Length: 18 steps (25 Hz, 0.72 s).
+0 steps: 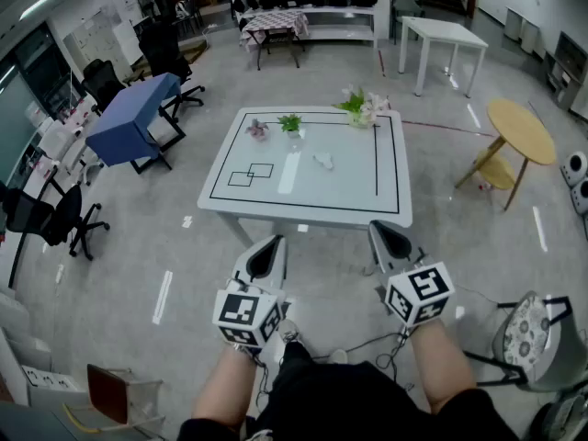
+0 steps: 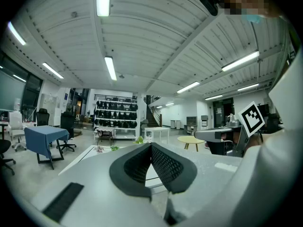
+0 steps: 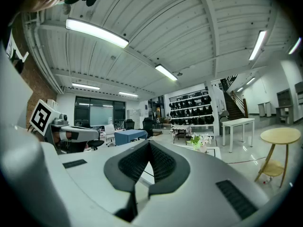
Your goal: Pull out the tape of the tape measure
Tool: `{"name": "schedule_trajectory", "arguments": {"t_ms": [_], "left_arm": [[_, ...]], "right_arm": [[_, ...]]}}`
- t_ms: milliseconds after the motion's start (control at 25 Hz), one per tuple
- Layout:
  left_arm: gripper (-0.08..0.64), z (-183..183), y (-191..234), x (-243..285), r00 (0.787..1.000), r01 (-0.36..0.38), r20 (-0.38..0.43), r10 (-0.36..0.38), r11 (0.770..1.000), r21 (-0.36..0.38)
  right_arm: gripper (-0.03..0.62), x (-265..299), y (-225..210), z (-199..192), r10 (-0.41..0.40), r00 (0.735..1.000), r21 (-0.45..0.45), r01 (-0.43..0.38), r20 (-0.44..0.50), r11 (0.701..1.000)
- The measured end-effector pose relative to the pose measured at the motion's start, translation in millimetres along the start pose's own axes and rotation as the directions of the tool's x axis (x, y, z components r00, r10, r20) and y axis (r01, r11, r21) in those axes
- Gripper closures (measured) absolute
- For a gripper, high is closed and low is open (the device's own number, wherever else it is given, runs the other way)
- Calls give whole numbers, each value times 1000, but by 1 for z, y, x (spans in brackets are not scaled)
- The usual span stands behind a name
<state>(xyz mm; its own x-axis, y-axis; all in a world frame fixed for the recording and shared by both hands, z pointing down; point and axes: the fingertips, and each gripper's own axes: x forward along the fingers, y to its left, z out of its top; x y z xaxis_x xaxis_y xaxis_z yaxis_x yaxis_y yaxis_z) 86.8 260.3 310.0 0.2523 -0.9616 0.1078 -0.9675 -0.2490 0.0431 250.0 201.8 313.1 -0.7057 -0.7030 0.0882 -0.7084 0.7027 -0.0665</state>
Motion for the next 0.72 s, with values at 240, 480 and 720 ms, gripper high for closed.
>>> {"name": "schedule_trajectory", "arguments": {"t_ms": [240, 480, 720], "left_arm": [[557, -2, 7, 1, 1000, -2, -1, 2, 1000, -4], [557, -3, 8, 3, 1000, -8, 1, 8, 1000, -6], [555, 0, 13, 6, 1000, -14, 3, 14, 1000, -1]], "right_arm": [[595, 8, 1, -7, 6, 1000, -1, -6, 4, 1000], [594, 11, 0, -11, 24, 1000, 46, -25, 10, 999], [594, 17, -2, -10, 33, 999, 53, -34, 20, 998]]}}
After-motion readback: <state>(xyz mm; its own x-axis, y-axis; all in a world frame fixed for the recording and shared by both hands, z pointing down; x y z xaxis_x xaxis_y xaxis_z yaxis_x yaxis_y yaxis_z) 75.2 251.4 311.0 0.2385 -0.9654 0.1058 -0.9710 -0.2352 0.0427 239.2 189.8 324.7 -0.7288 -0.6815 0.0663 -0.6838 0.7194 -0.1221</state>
